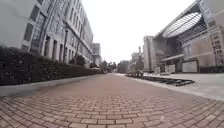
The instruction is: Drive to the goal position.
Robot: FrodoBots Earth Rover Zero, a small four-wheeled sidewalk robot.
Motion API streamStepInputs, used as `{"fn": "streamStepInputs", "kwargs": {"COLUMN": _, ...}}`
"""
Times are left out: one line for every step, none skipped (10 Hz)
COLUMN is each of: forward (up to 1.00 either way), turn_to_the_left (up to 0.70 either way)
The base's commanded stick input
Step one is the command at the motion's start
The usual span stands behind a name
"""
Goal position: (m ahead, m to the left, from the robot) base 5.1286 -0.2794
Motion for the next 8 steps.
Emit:
{"fn": "streamStepInputs", "kwargs": {"forward": 0.45, "turn_to_the_left": 0.00}}
{"fn": "streamStepInputs", "kwargs": {"forward": 0.45, "turn_to_the_left": 0.00}}
{"fn": "streamStepInputs", "kwargs": {"forward": 0.45, "turn_to_the_left": 0.00}}
{"fn": "streamStepInputs", "kwargs": {"forward": 0.45, "turn_to_the_left": 0.00}}
{"fn": "streamStepInputs", "kwargs": {"forward": 0.45, "turn_to_the_left": 0.00}}
{"fn": "streamStepInputs", "kwargs": {"forward": 0.45, "turn_to_the_left": 0.00}}
{"fn": "streamStepInputs", "kwargs": {"forward": 0.45, "turn_to_the_left": 0.00}}
{"fn": "streamStepInputs", "kwargs": {"forward": 0.45, "turn_to_the_left": 0.00}}
